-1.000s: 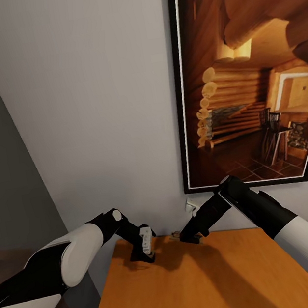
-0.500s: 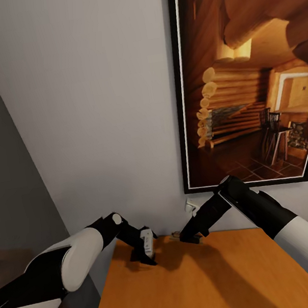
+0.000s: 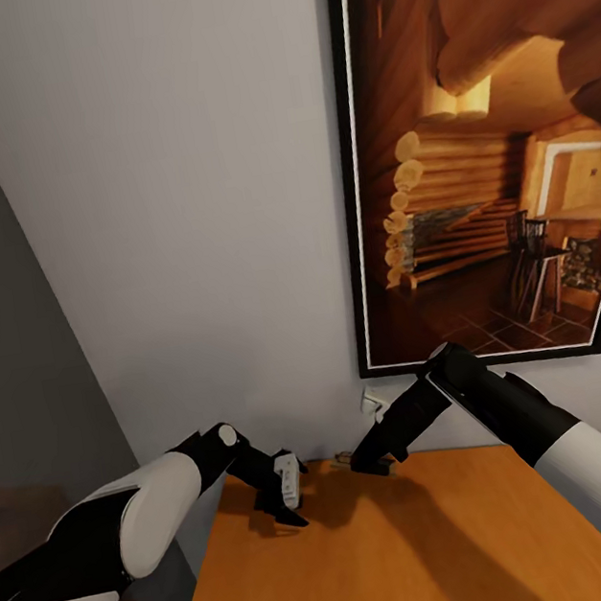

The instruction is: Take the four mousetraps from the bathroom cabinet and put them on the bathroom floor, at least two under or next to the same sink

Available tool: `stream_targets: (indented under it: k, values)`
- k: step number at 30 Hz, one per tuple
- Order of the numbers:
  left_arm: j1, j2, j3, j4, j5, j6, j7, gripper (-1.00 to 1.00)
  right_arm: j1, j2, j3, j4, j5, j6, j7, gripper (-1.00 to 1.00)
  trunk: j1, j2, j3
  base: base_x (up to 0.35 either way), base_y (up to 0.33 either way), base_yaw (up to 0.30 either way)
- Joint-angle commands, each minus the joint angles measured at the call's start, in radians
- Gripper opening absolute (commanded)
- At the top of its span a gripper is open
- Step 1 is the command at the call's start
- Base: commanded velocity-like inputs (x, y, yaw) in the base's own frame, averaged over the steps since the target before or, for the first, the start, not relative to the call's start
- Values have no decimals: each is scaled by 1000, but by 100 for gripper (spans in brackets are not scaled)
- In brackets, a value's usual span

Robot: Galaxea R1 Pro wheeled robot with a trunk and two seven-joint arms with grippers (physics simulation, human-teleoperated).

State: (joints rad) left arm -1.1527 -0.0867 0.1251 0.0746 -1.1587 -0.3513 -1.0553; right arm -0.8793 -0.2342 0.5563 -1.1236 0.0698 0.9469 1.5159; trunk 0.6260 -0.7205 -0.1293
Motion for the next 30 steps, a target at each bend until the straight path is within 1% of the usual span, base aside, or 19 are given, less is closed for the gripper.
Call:
stream_targets:
  k: [1,9,16,18,23,30]
  values:
    - [-1,0,8,2,-10,-5,0,100,-1,0,1,-1,7,13,10,-100,0,-2,-2,0,0,0]
    - [-1,3,8,1,-11,-3,-3,100,-1,0,1,-1,7,13,10,-100,0,-2,-2,0,0,0]
    - [-1,9,8,0,-13,14,-1,100,-1,0,1,-1,7,13,10,-100,0,-2,-2,0,0,0]
    - [-1,13,8,-1,-13,16,-1,100,-1,0,1,-1,7,13,10,-100,0,-2,-2,0,0,0]
    - [-1,33,8,-5,-12,17,0,100,-1,0,1,-1,7,13,10,-100,0,-2,-2,0,0,0]
    - [-2,40,6,-8,-13,17,0,100,-1,-1,1,-1,7,13,10,-100,0,-2,-2,0,0,0]
